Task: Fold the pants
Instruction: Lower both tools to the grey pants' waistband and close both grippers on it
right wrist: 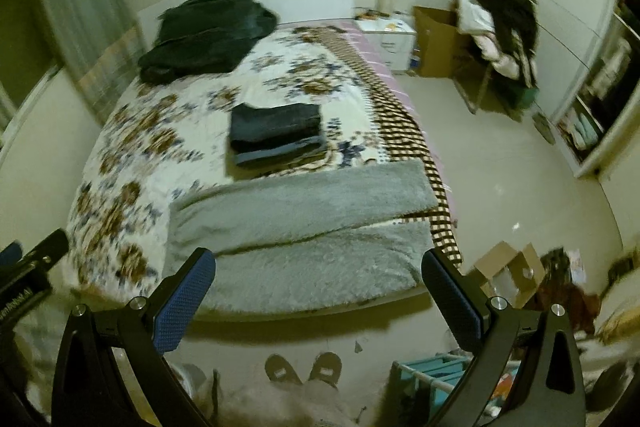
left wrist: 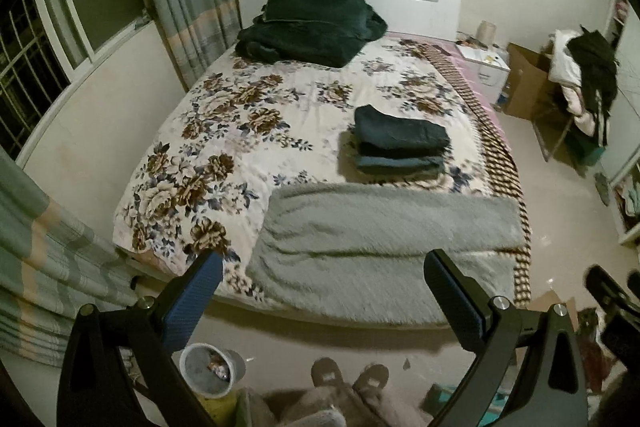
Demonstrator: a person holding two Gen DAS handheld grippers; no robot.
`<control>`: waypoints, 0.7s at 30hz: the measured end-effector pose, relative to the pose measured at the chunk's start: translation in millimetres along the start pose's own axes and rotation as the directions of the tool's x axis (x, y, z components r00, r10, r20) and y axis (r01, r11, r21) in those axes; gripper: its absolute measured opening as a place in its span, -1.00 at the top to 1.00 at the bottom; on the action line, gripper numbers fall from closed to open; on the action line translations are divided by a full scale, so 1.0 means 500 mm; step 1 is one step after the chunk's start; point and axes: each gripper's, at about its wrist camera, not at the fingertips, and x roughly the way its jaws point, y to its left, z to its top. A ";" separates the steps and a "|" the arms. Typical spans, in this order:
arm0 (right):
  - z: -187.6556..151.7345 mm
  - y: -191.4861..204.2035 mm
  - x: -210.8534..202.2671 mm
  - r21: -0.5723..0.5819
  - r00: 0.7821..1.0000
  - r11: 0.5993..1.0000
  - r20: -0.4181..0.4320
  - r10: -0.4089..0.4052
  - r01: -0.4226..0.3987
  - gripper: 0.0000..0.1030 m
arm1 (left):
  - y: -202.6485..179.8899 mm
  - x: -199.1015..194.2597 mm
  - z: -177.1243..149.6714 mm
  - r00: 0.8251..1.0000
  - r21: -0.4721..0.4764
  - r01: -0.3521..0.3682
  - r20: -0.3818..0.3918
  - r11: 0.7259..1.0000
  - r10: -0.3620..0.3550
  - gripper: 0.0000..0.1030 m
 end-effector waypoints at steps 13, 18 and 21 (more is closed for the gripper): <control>0.193 -0.152 0.535 0.259 0.979 0.959 -0.190 -0.067 0.116 -1.00 | 0.052 0.458 0.141 0.955 -0.207 -0.161 -0.281 0.965 0.099 -1.00; 0.264 -0.220 0.840 0.308 0.963 0.939 -0.259 -0.072 0.153 -1.00 | 0.064 0.702 0.173 0.904 -0.361 -0.263 -0.416 0.895 0.098 -1.00; 0.298 -0.255 1.041 0.345 0.949 0.920 -0.304 -0.079 0.187 -1.00 | 0.068 0.858 0.176 0.863 -0.423 -0.315 -0.500 0.850 0.071 -1.00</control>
